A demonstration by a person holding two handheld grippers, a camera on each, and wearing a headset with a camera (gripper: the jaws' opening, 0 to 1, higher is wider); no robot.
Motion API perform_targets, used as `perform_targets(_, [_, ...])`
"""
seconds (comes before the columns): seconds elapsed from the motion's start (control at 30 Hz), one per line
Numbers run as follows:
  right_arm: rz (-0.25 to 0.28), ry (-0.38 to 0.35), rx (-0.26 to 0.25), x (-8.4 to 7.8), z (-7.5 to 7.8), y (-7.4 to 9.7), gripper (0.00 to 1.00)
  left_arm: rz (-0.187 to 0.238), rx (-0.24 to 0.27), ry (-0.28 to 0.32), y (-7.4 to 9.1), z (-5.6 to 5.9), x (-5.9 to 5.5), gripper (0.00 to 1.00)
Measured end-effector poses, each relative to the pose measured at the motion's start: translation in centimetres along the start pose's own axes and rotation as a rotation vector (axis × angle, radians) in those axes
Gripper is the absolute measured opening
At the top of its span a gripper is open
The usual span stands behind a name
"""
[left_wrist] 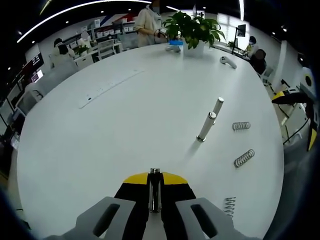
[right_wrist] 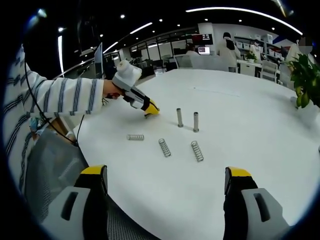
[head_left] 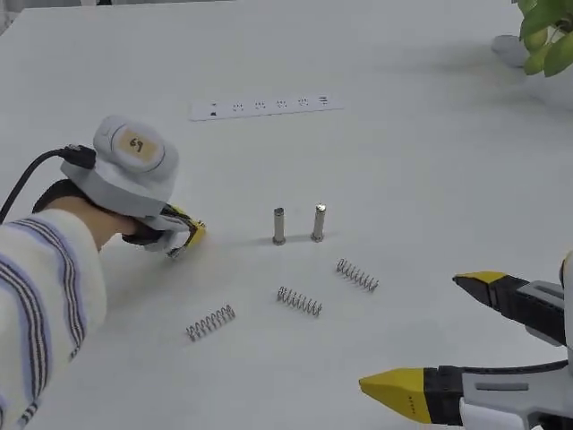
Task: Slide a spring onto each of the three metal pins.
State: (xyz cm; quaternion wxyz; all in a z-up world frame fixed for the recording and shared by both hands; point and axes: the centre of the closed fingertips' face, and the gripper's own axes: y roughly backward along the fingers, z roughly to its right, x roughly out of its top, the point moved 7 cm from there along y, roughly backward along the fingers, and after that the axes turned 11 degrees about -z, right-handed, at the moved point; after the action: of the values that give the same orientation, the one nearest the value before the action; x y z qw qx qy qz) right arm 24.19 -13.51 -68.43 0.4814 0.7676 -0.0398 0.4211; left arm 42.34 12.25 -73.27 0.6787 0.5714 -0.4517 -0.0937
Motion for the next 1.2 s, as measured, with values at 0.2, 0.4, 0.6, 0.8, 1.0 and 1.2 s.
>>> perform_targets(0.2, [0.007, 0.014, 0.002, 0.2, -0.1, 0.0, 0.96, 0.041, -0.003, -0.060, 1.2, 0.1, 0.4, 0.00])
perform_targets(0.4, [0.013, 0.022, -0.003, 0.3, -0.2, 0.1, 0.96, 0.049, -0.017, -0.061, 2.2, 0.0, 0.6, 0.00])
perform_targets(0.6, [0.019, 0.023, 0.001, 0.3, -0.4, 0.2, 0.96, 0.051, -0.021, -0.094, 2.6, 0.1, 0.8, 0.00])
perform_targets(0.8, [0.021, 0.024, 0.004, 0.4, -0.5, 0.2, 0.95, 0.056, -0.043, -0.121, 2.3, 0.7, 1.7, 0.00])
perform_targets(1.0, [0.017, 0.029, 0.006, 0.3, -0.4, 0.2, 0.95, 0.055, -0.070, -0.162, 2.2, 1.9, 2.9, 0.00])
perform_targets(1.2, [0.021, 0.025, 0.002, 0.2, -0.4, 0.3, 0.95, 0.055, -0.094, -0.170, 1.6, 2.7, 3.6, 0.00])
